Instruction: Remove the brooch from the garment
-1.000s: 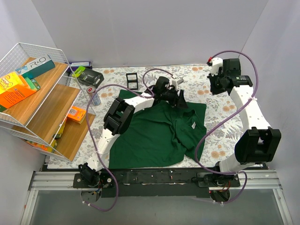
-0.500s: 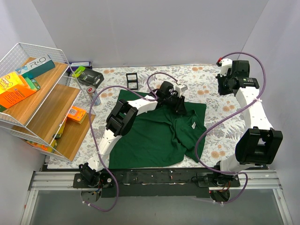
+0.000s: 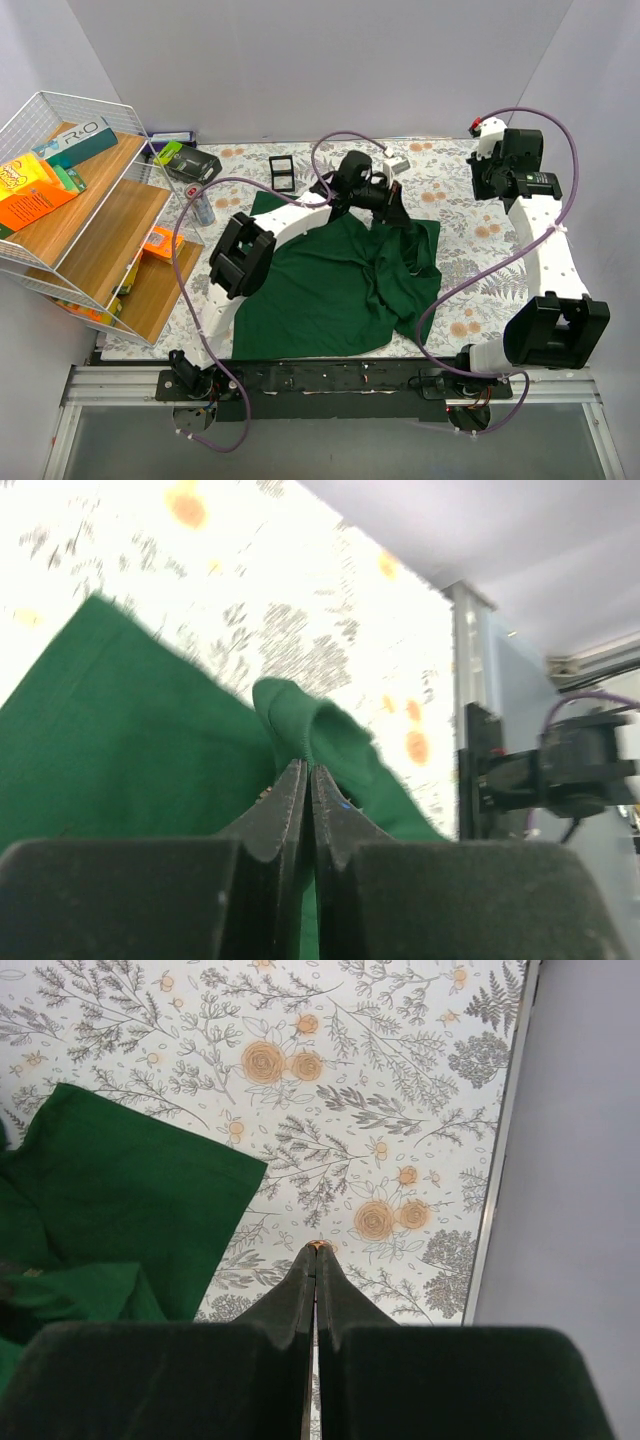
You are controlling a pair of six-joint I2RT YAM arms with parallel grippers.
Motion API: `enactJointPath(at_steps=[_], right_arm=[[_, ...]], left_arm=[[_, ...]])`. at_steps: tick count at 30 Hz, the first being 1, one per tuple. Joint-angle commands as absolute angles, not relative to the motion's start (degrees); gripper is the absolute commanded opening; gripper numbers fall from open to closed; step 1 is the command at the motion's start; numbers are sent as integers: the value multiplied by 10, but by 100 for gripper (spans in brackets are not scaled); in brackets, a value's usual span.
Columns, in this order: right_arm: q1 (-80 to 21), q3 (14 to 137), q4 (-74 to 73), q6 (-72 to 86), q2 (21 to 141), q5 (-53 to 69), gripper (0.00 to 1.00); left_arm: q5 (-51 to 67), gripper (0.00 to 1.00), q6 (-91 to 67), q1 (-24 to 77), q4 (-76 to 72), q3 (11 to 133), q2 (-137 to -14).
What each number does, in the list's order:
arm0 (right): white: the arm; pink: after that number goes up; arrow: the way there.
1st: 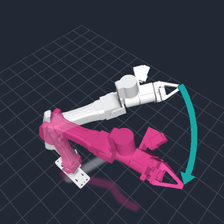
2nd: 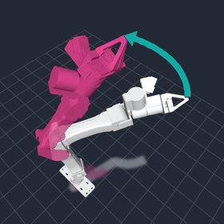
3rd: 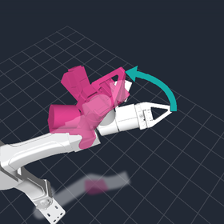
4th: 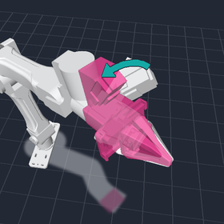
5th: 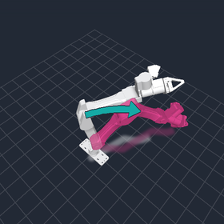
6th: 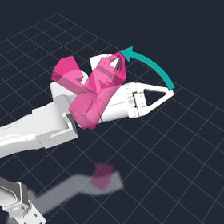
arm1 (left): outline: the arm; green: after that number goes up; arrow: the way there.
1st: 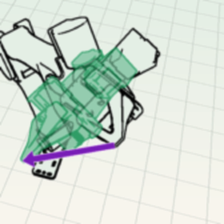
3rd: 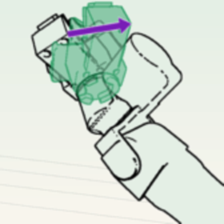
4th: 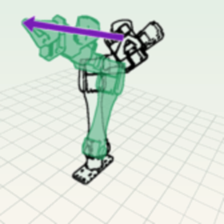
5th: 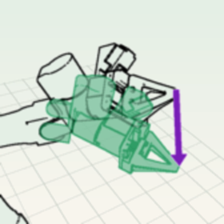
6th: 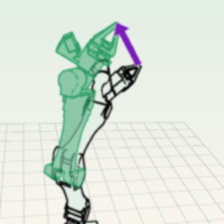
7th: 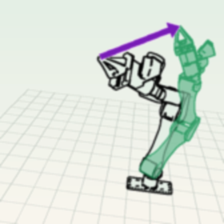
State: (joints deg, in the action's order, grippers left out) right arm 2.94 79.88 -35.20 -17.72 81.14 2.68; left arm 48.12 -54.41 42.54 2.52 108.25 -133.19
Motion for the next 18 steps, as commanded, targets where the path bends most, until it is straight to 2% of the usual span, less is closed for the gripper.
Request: enactJointPath(at_steps=[1, 6, 9, 12, 16, 18], right_arm=[[33, 799, -330, -183, 781, 7, 1], [33, 788, -335, -178, 757, 3, 1], [33, 780, -336, -177, 746, 3, 1], [33, 783, -342, -174, 745, 11, 1], [33, 768, -335, -179, 731, 11, 1], [33, 759, -332, -181, 725, 7, 1]], left_arm=[[518, 0, -552, 432, -4, 1062, -1203], [528, 0, -482, 432, 41, 1003, -1130], [454, 0, -238, 432, 176, 1010, -1100], [419, 0, -84, 442, 213, 907, -1019], [333, 0, -92, 546, 141, 764, -965], [318, 0, -188, 618, 58, 719, -979]])
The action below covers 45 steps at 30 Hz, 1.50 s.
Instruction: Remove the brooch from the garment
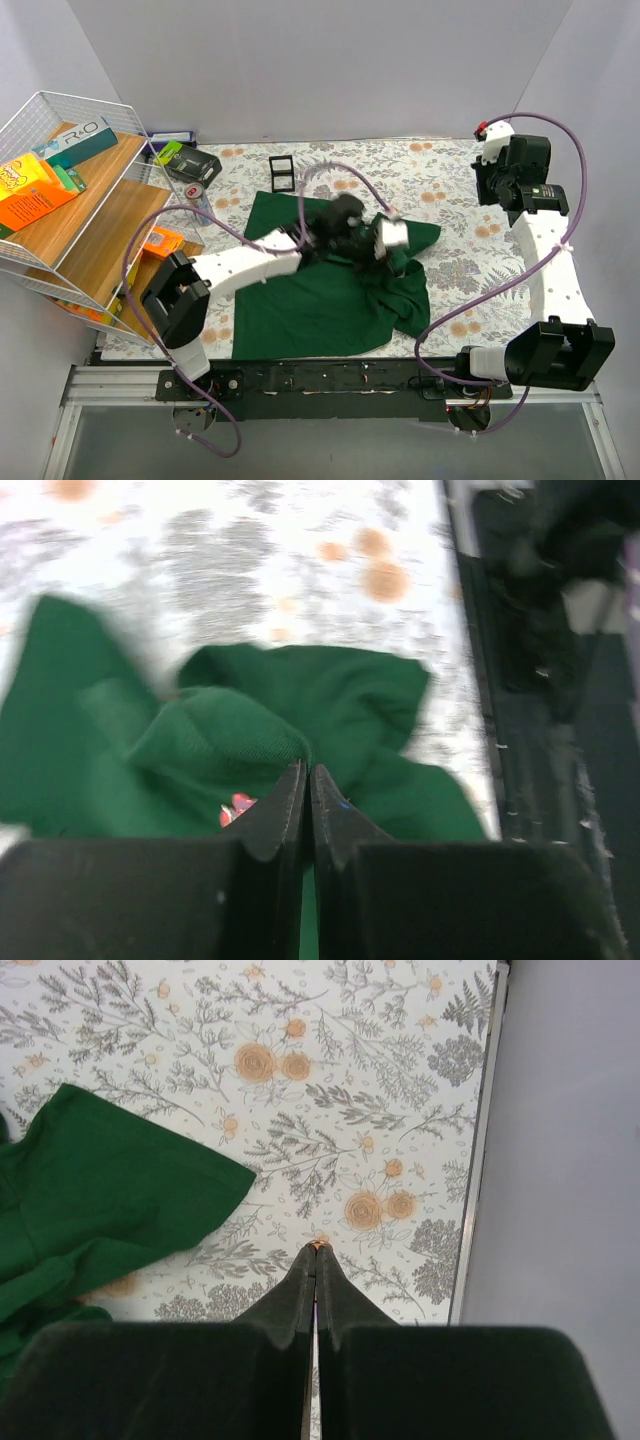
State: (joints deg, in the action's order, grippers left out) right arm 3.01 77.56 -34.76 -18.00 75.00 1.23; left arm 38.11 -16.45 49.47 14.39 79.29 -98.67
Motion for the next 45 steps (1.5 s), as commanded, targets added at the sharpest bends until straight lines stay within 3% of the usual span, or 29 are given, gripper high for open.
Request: enactJointPath(at_steps=[1, 3, 5, 6, 7, 14, 21, 23, 26, 30, 45], right_arm=[[33, 751, -332, -181, 723, 7, 1], [33, 741, -333, -181, 719, 8, 1], [33, 726, -333, -183, 716, 4, 1], [33, 723, -334, -183, 715, 2, 1], [33, 722, -335, -184, 715, 3, 1], [33, 722, -335, -189, 708, 4, 1], [33, 719, -340, -183, 710, 14, 1], [33, 713, -337, -183, 710, 16, 1], [34, 706, -335, -183, 708, 17, 1], [35, 710, -345, -185, 708, 29, 1], [35, 728, -352, -180, 715, 54, 1]], left_arm=[[322, 0, -233, 634, 29, 716, -993], [330, 0, -322, 663, -43, 728, -1038], [342, 23, -357, 669, -73, 747, -1077], [346, 43, -369, 669, -69, 763, -1088], [343, 48, -378, 666, -65, 792, -1092], [402, 58, -448, 509, -76, 792, -1019], [554, 48, -325, 486, 113, 826, -1039], [551, 38, -303, 509, 123, 823, -1055], [582, 31, -292, 512, 134, 846, -1100], [641, 22, -234, 514, 255, 936, -1176], [542, 24, -192, 568, 273, 933, -1223]])
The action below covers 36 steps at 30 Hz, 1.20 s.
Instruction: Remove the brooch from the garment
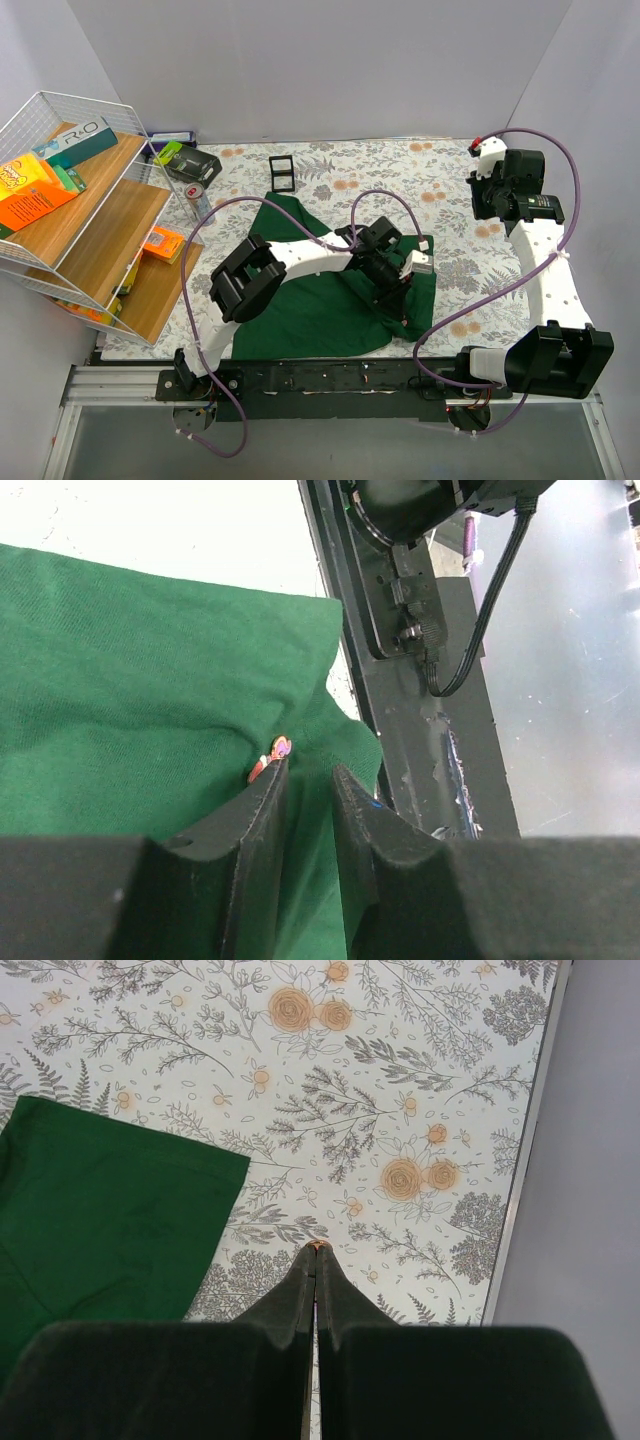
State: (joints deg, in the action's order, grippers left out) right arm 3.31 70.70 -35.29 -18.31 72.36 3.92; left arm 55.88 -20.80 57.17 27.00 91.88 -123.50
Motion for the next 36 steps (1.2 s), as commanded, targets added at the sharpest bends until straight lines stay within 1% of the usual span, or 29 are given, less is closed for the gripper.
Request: enactJointPath(at_steps=[1, 4, 7, 9, 11, 17, 18, 19, 22, 23, 28, 29, 33, 36], right_arm=[[35, 728, -352, -180, 715, 55, 1], [35, 729, -352, -178, 719, 60, 1], [35, 730, -352, -176, 721, 65, 1], [35, 730, -351, -174, 720, 68, 1], [35, 727, -350, -173, 718, 70, 1], [36, 714, -345, -172, 713, 70, 1], [36, 712, -345, -171, 711, 69, 1], [36, 710, -345, -171, 710, 69, 1], [36, 708, -345, -171, 707, 68, 1], [36, 707, -345, -171, 706, 67, 1], [36, 704, -344, -169, 706, 68, 1], [36, 704, -343, -168, 706, 68, 1], [36, 709, -348, -164, 707, 68, 1], [36, 716, -352, -164, 709, 69, 1]], left_arm=[[541, 25, -194, 569, 273, 935, -1224], [524, 27, -197, 575, 275, 942, -1240], [509, 31, -192, 577, 275, 946, -1247], [502, 37, -192, 577, 276, 951, -1254], [501, 40, -190, 577, 285, 957, -1259], [512, 42, -182, 583, 311, 973, -1280], [516, 40, -180, 584, 313, 974, -1282], [519, 35, -179, 586, 316, 973, -1285], [522, 27, -178, 591, 318, 970, -1287], [523, 22, -178, 591, 319, 969, -1287], [521, 8, -185, 591, 318, 971, -1289], [520, 1, -187, 591, 317, 972, -1288], [516, 0, -190, 574, 337, 990, -1276], [571, 0, -206, 531, 360, 1018, -1261]])
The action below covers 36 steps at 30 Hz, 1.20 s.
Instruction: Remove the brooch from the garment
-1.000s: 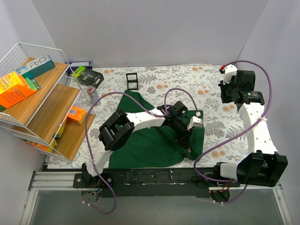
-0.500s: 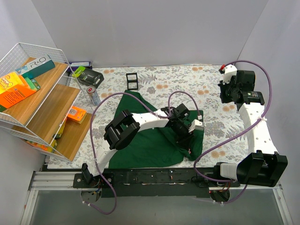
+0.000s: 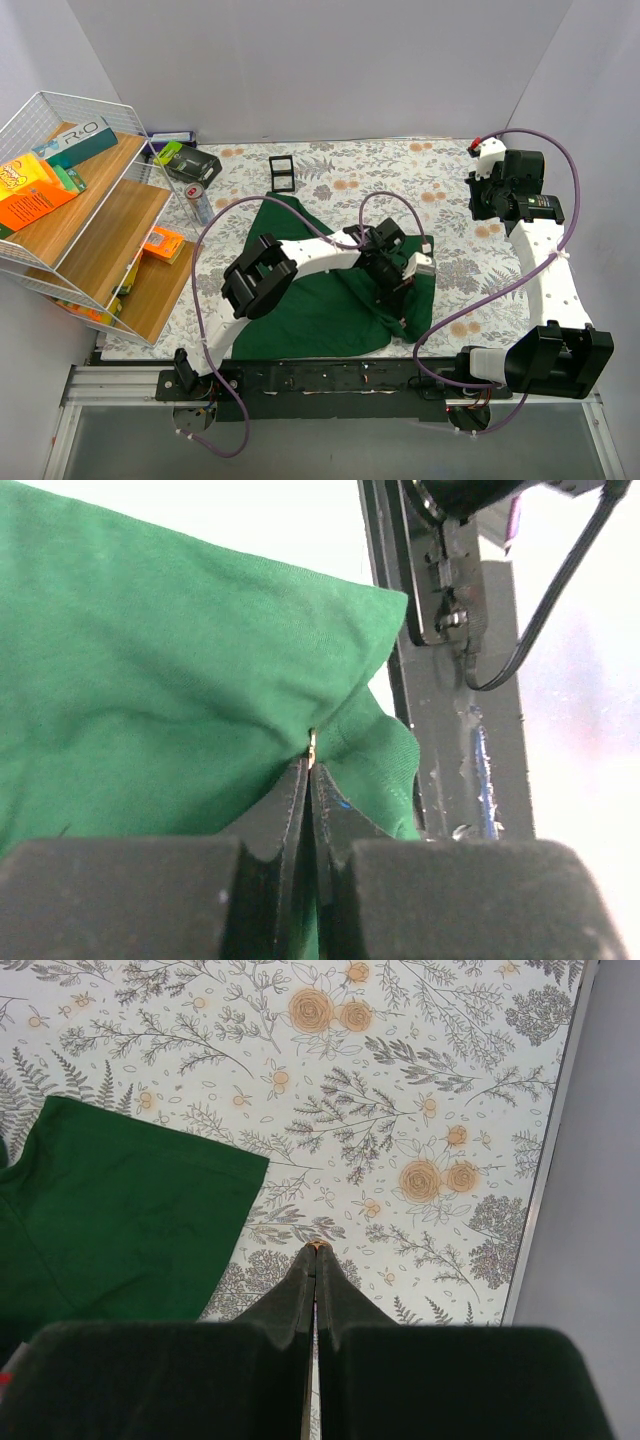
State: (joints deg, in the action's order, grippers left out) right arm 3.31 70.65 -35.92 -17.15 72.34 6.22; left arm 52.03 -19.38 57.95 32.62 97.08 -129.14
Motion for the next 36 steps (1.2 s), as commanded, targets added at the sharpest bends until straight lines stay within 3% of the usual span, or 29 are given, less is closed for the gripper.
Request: enactJointPath(at_steps=[1, 6, 10, 14, 23, 36], right_arm=[[36, 720, -353, -164, 710, 69, 1], [36, 731, -360, -165, 719, 71, 1], [36, 744, -369, -163, 733, 74, 1], [36, 764, -381, -161, 744, 80, 1], [36, 821, -425, -161, 782, 87, 1], [34, 838, -433, -147, 785, 87, 1]], left_arm=[[615, 0, -231, 519, 360, 1023, -1257], [783, 0, -397, 455, 296, 1023, -1246], [930, 0, -580, 456, 169, 954, -1251], [1019, 0, -683, 468, 164, 953, -1270], [1021, 0, -801, 474, 168, 973, -1231], [1019, 0, -918, 454, 106, 1173, -1201]])
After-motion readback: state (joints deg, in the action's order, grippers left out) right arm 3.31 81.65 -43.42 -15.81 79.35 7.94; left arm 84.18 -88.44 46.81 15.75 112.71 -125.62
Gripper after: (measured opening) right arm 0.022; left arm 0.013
